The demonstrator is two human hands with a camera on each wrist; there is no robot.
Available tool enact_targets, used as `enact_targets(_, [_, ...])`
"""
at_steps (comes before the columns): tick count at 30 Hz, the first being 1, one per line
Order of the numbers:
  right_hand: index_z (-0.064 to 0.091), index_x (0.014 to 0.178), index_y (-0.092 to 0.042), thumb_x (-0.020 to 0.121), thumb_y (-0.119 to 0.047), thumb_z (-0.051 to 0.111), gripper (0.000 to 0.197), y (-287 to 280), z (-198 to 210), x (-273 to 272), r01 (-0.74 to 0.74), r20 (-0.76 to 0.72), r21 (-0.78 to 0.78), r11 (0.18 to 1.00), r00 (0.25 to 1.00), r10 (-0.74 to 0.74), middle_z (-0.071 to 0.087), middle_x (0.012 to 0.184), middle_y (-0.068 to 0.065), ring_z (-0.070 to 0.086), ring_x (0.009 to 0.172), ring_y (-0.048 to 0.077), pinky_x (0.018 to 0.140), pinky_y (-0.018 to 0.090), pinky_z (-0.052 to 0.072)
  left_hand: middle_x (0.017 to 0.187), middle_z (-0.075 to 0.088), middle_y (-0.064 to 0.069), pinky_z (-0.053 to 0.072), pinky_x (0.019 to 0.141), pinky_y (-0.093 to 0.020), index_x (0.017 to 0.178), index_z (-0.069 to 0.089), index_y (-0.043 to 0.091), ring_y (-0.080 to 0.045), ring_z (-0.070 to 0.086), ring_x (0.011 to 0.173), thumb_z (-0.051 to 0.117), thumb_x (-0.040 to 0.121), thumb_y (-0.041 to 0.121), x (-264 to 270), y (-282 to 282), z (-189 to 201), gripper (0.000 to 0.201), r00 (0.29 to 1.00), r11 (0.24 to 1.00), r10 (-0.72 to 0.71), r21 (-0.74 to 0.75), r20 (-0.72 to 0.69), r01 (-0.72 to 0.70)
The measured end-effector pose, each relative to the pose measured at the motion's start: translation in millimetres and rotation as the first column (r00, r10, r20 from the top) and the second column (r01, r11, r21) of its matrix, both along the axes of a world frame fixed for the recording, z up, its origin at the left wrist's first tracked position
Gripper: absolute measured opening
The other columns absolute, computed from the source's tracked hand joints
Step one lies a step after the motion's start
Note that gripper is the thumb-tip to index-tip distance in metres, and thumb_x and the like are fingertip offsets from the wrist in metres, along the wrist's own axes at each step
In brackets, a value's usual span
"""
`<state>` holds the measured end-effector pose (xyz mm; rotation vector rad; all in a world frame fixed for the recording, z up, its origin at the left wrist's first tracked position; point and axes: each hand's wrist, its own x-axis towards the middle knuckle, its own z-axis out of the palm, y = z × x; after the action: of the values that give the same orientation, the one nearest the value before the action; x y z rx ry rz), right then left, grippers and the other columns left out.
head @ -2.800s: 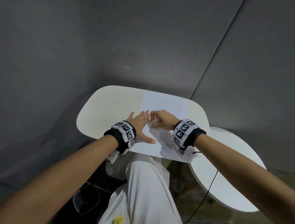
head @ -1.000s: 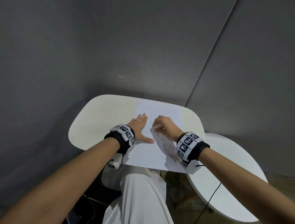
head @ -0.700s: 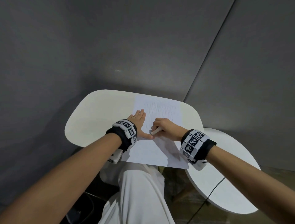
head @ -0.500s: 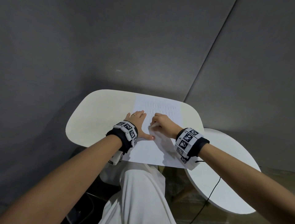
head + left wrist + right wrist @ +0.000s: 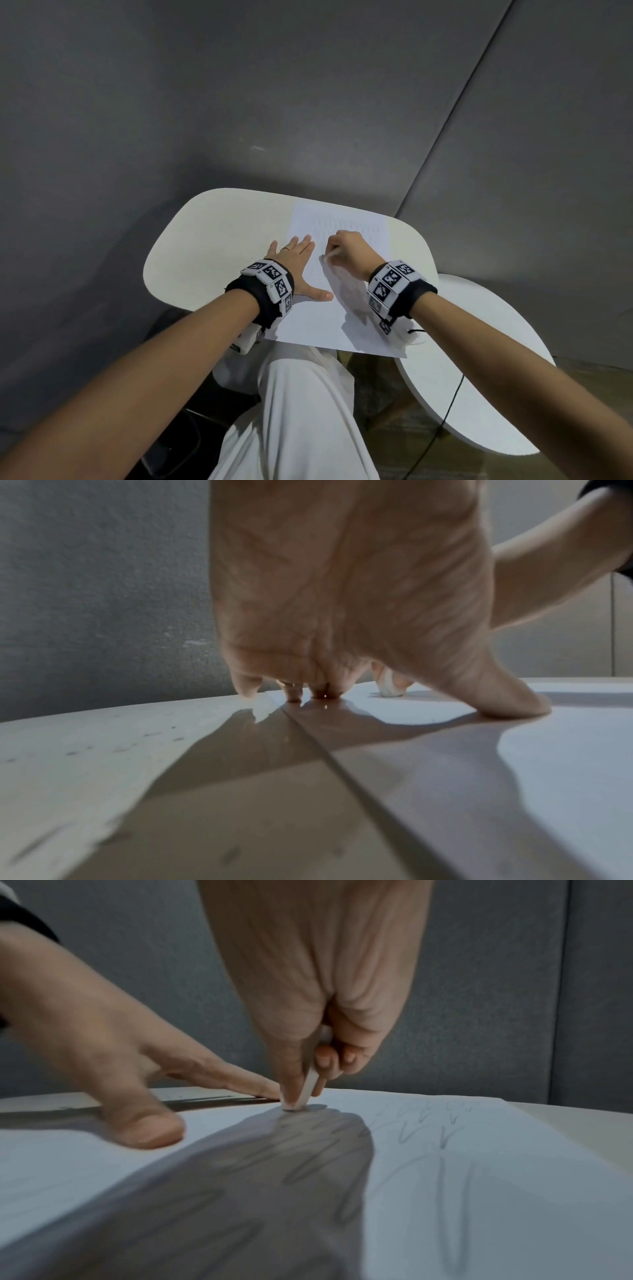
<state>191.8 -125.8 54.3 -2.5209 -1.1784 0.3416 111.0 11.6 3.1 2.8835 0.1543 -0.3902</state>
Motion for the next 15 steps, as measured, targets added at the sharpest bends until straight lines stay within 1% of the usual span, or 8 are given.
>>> enact_targets(2, [0.067, 0.083, 0.003, 0.083, -0.002, 0.057, 0.011, -7, -2, -6, -0.054, 0.018, -0.006, 0.999, 0.998, 0.054, 0.055, 0.083, 0.010, 0.051, 0.076, 0.022, 0.068, 0.024, 0.034, 0.161, -0.013, 0.004, -0.003, 0.117, -0.052, 0.154, -0.006, 0.016, -0.017, -0.008, 0.149, 0.049, 0.067, 0.086, 0, 2, 0, 0.124, 1.000, 1.000, -0.002, -0.006, 0.001, 0.002])
enact_targets(5, [0.068, 0.082, 0.002, 0.082, -0.004, 0.059, 0.010, -20, -2, -13, -0.144, 0.006, -0.032, 0.989, 0.990, 0.144, 0.059, 0.083, 0.013, 0.051, 0.072, 0.020, 0.067, 0.026, 0.038, 0.161, -0.015, 0.003, -0.003, 0.118, -0.052, 0.154, -0.007, 0.015, -0.017, -0.010, 0.149, 0.051, 0.070, 0.083, -1, 3, 1, 0.123, 1.000, 1.000, -0.007, -0.027, -0.015, 0.007])
enact_targets(7, [0.069, 0.083, 0.002, 0.081, -0.003, 0.059, 0.011, -13, 0, -9, -0.125, 0.011, -0.023, 0.992, 0.992, 0.125, 0.061, 0.085, 0.015, 0.051, 0.073, 0.022, 0.068, 0.026, 0.038, 0.161, -0.015, 0.003, -0.003, 0.117, -0.052, 0.154, -0.007, 0.014, -0.018, -0.009, 0.149, 0.051, 0.070, 0.082, -1, 1, 2, 0.122, 1.000, 1.000, -0.014, -0.027, -0.014, 0.014])
enact_targets(9, [0.069, 0.086, 0.002, 0.082, -0.001, 0.056, 0.014, 0, -2, -2, -0.046, 0.017, 0.019, 0.999, 0.999, 0.045, 0.061, 0.089, 0.017, 0.052, 0.077, 0.024, 0.070, 0.025, 0.037, 0.161, -0.014, 0.003, -0.004, 0.117, -0.053, 0.154, -0.007, 0.015, -0.018, -0.008, 0.149, 0.051, 0.070, 0.083, -1, 1, 2, 0.122, 1.000, 1.000, -0.016, -0.020, -0.012, 0.016])
enact_targets(11, [0.069, 0.087, 0.002, 0.082, 0.002, 0.054, 0.016, 5, -5, -3, 0.004, 0.021, 0.041, 0.999, 1.000, -0.005, 0.059, 0.088, 0.015, 0.049, 0.077, 0.021, 0.070, 0.024, 0.034, 0.161, -0.014, 0.004, -0.004, 0.117, -0.054, 0.154, -0.007, 0.017, -0.016, -0.009, 0.149, 0.050, 0.070, 0.084, -3, 1, 1, 0.122, 1.000, 1.000, -0.006, -0.015, -0.013, 0.006])
enact_targets(13, [0.069, 0.083, 0.001, 0.080, 0.002, 0.056, 0.014, 0, -7, -13, -0.046, 0.012, 0.034, 0.998, 0.999, 0.045, 0.055, 0.080, 0.009, 0.047, 0.072, 0.018, 0.063, 0.021, 0.033, 0.161, -0.015, 0.006, -0.005, 0.117, -0.054, 0.154, -0.007, 0.018, -0.015, -0.010, 0.148, 0.049, 0.069, 0.085, -4, 2, 0, 0.122, 1.000, 1.000, 0.004, -0.015, -0.005, -0.004])
enact_targets(15, [0.070, 0.081, 0.001, 0.078, 0.000, 0.057, 0.013, -5, -5, -21, -0.094, -0.032, 0.004, 0.996, 0.995, 0.095, 0.053, 0.074, 0.003, 0.047, 0.069, 0.017, 0.058, 0.014, 0.033, 0.161, -0.014, 0.006, -0.005, 0.117, -0.054, 0.154, -0.007, 0.018, -0.015, -0.010, 0.148, 0.049, 0.069, 0.085, -4, 2, 0, 0.121, 1.000, 1.000, 0.001, -0.020, 0.001, -0.001])
